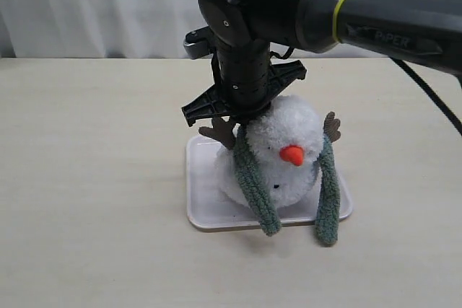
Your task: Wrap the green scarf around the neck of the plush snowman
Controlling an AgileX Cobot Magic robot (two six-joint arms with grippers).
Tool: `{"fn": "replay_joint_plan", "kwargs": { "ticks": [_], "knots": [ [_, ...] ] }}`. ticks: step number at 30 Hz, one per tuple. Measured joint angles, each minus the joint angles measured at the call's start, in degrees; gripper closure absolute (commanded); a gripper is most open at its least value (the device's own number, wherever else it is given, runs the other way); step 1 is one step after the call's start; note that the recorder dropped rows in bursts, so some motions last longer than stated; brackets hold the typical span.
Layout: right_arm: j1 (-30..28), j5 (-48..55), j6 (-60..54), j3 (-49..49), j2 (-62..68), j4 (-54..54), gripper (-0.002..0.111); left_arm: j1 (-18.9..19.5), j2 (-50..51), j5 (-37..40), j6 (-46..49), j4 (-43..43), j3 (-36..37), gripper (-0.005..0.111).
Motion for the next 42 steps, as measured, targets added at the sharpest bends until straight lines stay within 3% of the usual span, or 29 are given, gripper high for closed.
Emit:
{"fn": "replay_joint_plan", "kwargs": {
  "ticks": [13, 18, 20, 29, 37, 42],
  "knots": [
    [0.11, 0.49, -2.08, -0.25, -2.33, 0.18, 0.103, 0.0, 0.0, 0.0, 0.0, 0.0, 0.0, 0.107],
    [0.58, 1.17, -3.39, -0.25, -7.93, 2.13, 0.076, 0.0, 0.0, 0.0, 0.0, 0.0, 0.0, 0.107],
    [0.58, 1.27, -3.47, 1.07, -10.54, 2.13, 0.073, 0.0, 0.0, 0.0, 0.0, 0.0, 0.0, 0.107],
    [0.58, -0.59, 0.55, 18.06, -24.25, -4.83, 0.074, 0.0, 0.0, 0.0, 0.0, 0.0, 0.0, 0.107],
    [-4.47, -6.46, 4.94, 31.77, -34.61, -8.09, 0.101, 0.0, 0.0, 0.0, 0.0, 0.0, 0.0, 0.107],
    [-8.0, -10.31, 4.92, 39.76, -38.42, -8.09, 0.101, 0.0, 0.0, 0.0, 0.0, 0.0, 0.0, 0.107]
  ]
}}
